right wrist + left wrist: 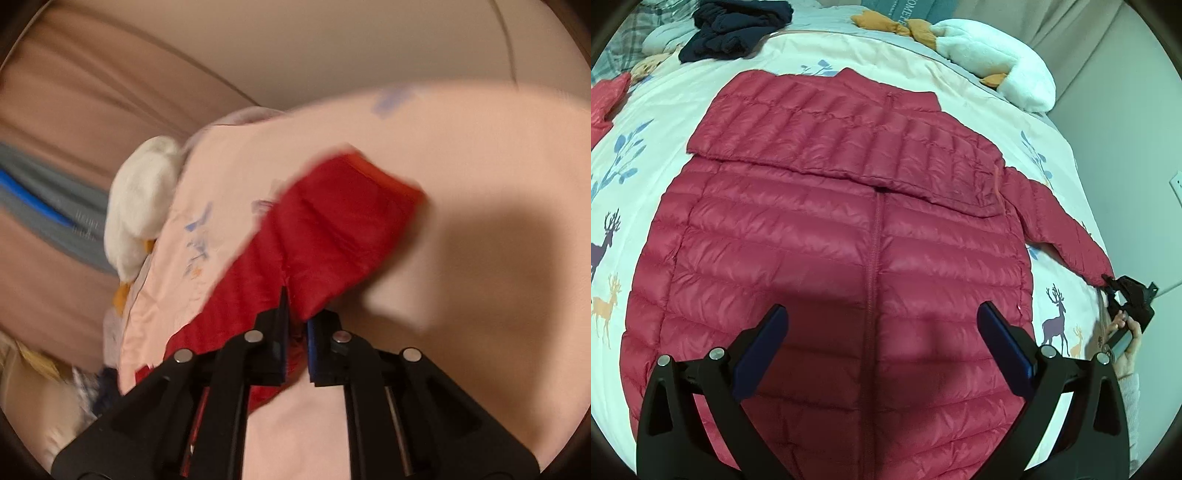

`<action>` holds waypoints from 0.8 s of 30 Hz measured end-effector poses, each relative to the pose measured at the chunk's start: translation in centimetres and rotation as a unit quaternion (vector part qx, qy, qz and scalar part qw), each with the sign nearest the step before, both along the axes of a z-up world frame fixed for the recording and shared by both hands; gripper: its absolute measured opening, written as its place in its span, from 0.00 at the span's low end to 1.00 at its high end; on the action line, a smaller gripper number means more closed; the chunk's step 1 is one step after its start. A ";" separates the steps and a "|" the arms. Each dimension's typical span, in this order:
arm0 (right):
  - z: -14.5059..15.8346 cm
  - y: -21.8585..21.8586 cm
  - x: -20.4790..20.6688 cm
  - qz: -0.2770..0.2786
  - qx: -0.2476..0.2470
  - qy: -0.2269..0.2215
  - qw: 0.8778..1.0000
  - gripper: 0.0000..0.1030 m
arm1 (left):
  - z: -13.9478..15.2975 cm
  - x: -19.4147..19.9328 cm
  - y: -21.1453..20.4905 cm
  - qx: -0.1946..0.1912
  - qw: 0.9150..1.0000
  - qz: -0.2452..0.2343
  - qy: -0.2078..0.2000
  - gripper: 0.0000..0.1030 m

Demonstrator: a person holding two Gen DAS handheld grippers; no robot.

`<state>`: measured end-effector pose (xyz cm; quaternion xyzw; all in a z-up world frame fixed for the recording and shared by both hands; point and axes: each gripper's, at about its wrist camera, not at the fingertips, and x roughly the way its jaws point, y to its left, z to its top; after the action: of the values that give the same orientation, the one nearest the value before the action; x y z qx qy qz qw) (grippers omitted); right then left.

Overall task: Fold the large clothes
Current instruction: 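Lift the sleeve with the right gripper, fold it across the body, release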

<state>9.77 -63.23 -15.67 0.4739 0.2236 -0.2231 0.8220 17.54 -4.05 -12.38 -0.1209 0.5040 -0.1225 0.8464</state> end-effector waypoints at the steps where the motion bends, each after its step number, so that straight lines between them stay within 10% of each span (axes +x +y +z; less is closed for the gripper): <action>1: 1.1 0.7 0.2 0.008 -0.019 -0.002 1.000 0.07 | -0.1 0.0 0.5 -0.005 1.000 0.003 0.002 0.99; 12: 14.2 18.8 5.9 0.206 -0.247 -0.063 0.945 0.07 | -0.7 -1.4 5.3 -0.068 0.997 0.042 0.011 0.99; 24: 10.8 39.0 11.9 0.399 -0.319 -0.013 0.860 0.07 | -0.8 -2.1 11.2 -0.114 0.990 0.080 0.014 0.99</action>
<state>21.69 -24.19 -4.91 0.0588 0.2993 0.0711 0.9497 15.43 7.18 -13.19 -0.2585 0.4869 -0.1093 0.8271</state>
